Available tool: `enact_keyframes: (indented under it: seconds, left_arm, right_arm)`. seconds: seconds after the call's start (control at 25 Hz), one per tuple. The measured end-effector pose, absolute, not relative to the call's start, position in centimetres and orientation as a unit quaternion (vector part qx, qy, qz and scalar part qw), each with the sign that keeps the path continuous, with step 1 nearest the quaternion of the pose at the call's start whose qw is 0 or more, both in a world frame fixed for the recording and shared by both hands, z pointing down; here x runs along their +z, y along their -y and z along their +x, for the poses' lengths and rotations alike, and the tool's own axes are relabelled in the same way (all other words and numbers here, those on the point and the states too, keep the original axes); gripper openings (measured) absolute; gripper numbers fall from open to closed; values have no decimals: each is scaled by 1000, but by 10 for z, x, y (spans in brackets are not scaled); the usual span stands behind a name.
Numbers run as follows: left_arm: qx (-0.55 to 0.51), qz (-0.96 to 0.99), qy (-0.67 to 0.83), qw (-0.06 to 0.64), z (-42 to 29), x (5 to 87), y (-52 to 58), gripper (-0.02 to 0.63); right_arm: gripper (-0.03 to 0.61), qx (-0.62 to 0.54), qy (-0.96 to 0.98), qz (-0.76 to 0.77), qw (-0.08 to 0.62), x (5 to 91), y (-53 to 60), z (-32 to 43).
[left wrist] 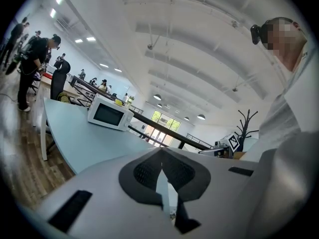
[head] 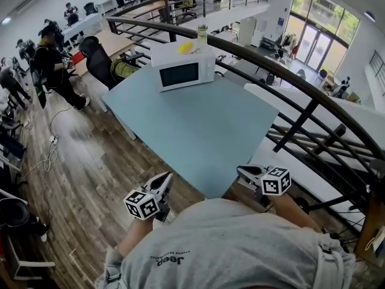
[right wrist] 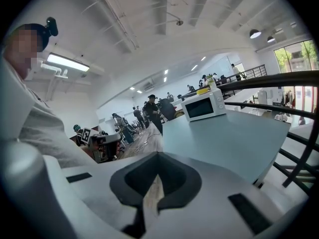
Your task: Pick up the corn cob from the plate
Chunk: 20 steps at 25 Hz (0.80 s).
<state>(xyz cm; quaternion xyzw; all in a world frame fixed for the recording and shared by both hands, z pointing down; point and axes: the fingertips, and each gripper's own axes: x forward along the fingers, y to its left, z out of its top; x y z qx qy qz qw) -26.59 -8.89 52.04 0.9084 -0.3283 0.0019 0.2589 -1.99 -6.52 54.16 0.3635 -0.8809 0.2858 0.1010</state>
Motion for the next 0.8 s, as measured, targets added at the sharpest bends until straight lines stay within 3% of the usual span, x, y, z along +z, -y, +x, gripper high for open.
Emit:
enact_keyframes:
  seconds: [0.36,0.8]
  left_arm:
    - [-3,892,389,233,-186,489,153,18]
    - [30,872,439,213,-141,464,208,18]
  right_arm:
    - [9,280,905,312,77,542,169,62]
    - [9,295,912,283,31,551,247,121]
